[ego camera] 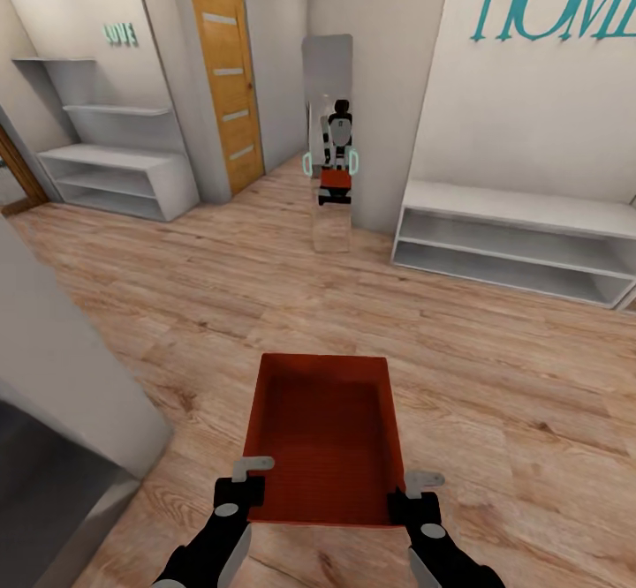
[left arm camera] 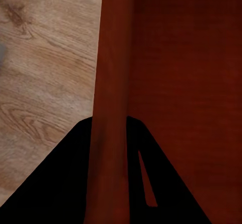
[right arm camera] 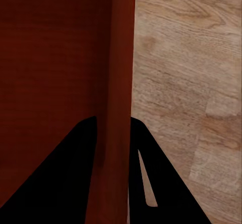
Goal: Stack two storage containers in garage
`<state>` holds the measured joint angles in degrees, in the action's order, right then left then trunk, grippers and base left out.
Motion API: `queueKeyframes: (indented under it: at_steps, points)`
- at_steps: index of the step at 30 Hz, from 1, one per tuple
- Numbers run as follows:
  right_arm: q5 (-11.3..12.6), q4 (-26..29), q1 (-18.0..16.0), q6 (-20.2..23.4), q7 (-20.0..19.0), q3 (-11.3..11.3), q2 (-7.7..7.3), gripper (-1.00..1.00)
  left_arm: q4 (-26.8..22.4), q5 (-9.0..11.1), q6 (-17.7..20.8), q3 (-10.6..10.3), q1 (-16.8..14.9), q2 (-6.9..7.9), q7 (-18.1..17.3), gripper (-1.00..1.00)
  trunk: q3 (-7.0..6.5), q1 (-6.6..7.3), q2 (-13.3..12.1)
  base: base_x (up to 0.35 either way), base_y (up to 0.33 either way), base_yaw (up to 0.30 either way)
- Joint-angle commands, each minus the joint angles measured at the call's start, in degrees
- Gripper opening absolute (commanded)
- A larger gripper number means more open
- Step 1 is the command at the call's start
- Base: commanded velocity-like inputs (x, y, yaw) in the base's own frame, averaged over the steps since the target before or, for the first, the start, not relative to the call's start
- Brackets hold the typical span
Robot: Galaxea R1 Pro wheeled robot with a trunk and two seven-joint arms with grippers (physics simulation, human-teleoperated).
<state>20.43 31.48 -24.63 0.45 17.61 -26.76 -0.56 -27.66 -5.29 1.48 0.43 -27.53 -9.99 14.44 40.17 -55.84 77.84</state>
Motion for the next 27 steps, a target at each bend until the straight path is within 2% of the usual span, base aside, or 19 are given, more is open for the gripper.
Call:
queueKeyframes:
  at_steps: [1,27]
  points:
    - [-0.2,0.3,-0.2,0.1,0.1,-0.4,-1.98,-1.0,2.8,-0.6,0.2,-1.1,0.0,-0.01,-1.5,-1.0,0.04,-0.03,0.0,0.336,0.0,0.0]
    - [-0.2,0.3,-0.2,0.1,0.0,-0.4,-1.95,-1.0,2.8,-0.6,0.2,-1.1,0.0,-0.01,-1.5,-1.0,0.04,-0.03,0.0,0.336,0.0,0.0]
